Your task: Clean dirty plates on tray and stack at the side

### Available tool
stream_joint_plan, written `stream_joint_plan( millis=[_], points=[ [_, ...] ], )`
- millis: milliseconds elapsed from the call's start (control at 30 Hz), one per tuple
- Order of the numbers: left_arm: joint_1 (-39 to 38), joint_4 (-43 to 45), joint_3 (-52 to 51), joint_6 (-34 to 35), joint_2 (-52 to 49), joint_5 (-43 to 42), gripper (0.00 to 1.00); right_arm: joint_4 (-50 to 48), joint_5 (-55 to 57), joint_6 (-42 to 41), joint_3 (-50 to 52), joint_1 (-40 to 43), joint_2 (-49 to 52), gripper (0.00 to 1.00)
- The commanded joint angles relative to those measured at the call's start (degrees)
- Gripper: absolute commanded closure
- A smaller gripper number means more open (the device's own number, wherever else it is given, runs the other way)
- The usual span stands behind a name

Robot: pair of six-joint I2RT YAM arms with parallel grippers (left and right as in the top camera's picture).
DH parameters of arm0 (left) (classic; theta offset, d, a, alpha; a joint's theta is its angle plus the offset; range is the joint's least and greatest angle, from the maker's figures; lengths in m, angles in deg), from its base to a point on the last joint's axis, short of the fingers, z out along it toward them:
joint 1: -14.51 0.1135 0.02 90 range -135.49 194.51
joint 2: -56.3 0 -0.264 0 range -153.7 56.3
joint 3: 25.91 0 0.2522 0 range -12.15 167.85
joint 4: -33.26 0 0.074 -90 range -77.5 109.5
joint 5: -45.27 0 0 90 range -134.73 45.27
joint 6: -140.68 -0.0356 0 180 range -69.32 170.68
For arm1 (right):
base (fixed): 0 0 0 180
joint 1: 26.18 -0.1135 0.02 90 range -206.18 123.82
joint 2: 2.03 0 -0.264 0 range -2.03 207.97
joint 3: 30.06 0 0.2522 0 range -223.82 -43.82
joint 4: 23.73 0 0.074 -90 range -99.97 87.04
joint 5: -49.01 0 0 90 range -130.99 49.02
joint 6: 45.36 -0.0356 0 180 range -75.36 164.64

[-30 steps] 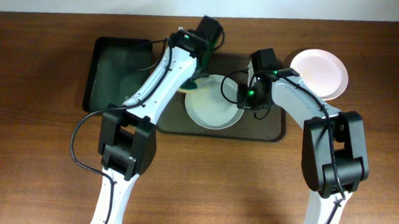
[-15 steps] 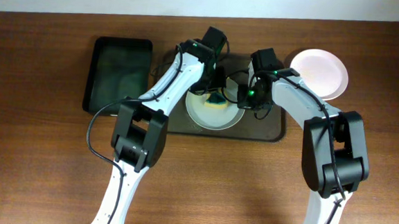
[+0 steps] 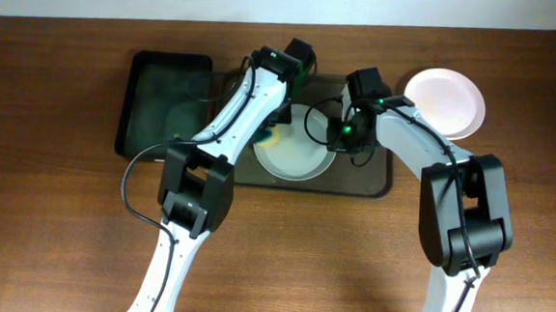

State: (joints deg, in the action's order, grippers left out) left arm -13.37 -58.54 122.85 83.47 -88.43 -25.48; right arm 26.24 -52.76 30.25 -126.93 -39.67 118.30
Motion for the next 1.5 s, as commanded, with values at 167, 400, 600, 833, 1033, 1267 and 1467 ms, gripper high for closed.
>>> stream_joint_plan(
  millis=[167,400,600,833,1033,1267,1467],
  points=[
    [3.56,-9.92,16.13,4.31,-1.51,11.91,1.0,6.51,4.92,1.2,-5.03,1.18,-0.81,0.96],
    [7.43,-18.14,23.41,4.31,-1.51,4.39,1.0,21.81,20.46,8.79,-25.59,-0.83,-2.01,0.96],
    [12.85,-18.69,23.41,4.33,-1.53,-2.82,1.0,28.17,43.04,14.23,-38.03,-6.78,-2.01,0.96],
    [15.67,-18.69,23.41,3.58,-1.53,-6.21,1.0,23.5,75.25,22.93,-39.82,-15.82,-2.01,0.96],
    [15.74,-18.62,23.41,3.63,-1.66,-5.75,1.0,22.29,82.95,30.71,-39.82,-18.38,-2.01,0.96],
    [15.67,-18.69,23.37,3.63,-3.48,-5.79,1.0,21.81,87.47,30.71,-39.82,-18.73,-2.01,0.96],
    [15.67,-18.56,23.34,3.61,-3.67,-5.79,1.0,21.84,85.22,30.58,-39.82,-18.67,-2.01,0.96]
  ],
)
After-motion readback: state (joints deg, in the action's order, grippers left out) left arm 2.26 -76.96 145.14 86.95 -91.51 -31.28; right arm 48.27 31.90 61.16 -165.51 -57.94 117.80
